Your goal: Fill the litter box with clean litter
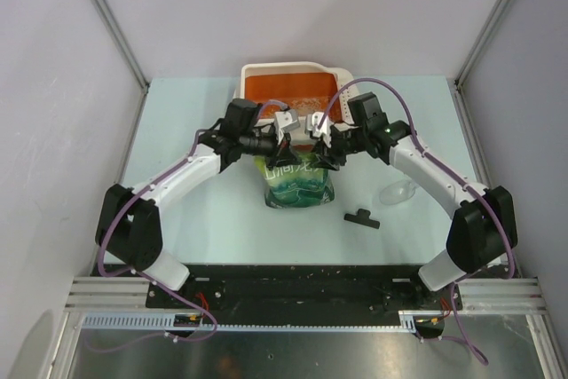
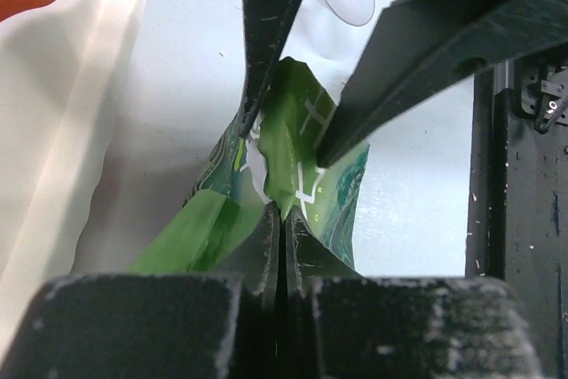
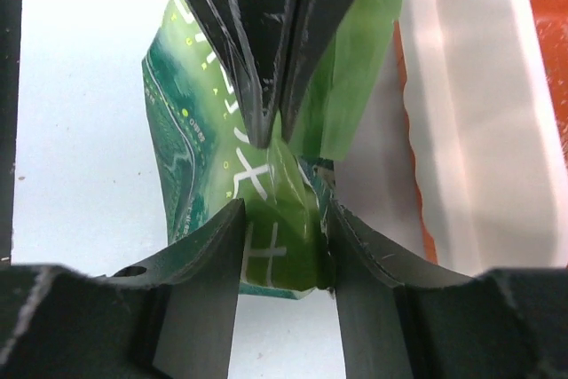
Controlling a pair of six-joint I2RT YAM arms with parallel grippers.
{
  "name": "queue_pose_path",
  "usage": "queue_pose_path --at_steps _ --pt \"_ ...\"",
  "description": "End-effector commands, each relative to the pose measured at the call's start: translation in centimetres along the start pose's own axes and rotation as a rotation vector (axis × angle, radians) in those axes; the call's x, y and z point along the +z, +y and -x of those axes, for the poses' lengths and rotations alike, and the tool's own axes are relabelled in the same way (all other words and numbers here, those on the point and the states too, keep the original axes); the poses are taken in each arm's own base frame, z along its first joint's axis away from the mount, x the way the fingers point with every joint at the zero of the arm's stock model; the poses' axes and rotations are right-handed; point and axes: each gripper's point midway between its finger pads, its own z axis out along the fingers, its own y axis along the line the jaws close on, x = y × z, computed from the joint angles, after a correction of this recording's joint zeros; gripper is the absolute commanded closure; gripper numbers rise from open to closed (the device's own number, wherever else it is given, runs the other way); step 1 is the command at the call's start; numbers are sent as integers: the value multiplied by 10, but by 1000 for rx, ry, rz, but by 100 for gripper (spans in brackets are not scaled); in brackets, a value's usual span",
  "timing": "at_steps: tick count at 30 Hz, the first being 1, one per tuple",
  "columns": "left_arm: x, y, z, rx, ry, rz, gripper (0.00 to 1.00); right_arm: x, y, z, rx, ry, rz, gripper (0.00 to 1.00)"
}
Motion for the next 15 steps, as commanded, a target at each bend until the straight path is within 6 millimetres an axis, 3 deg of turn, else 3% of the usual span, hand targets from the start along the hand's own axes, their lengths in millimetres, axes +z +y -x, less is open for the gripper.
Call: queue_pose_path --at_steps 1,6,9,10,15 --pt "-13 -7 16 -15 -49 -28 100 -1 8 -13 35 37 41 57" --pt "-13 -5 16 -14 -46 -16 100 3 4 -10 73 16 35 69" --pt "-22 0 11 -18 -47 14 74 0 -1 -9 98 6 17 80" --pt "-25 0 0 -31 -30 17 66 -2 -1 -11 116 9 15 83" --pt "-51 8 -31 -20 20 60 61 -13 -5 -20 186 15 4 88"
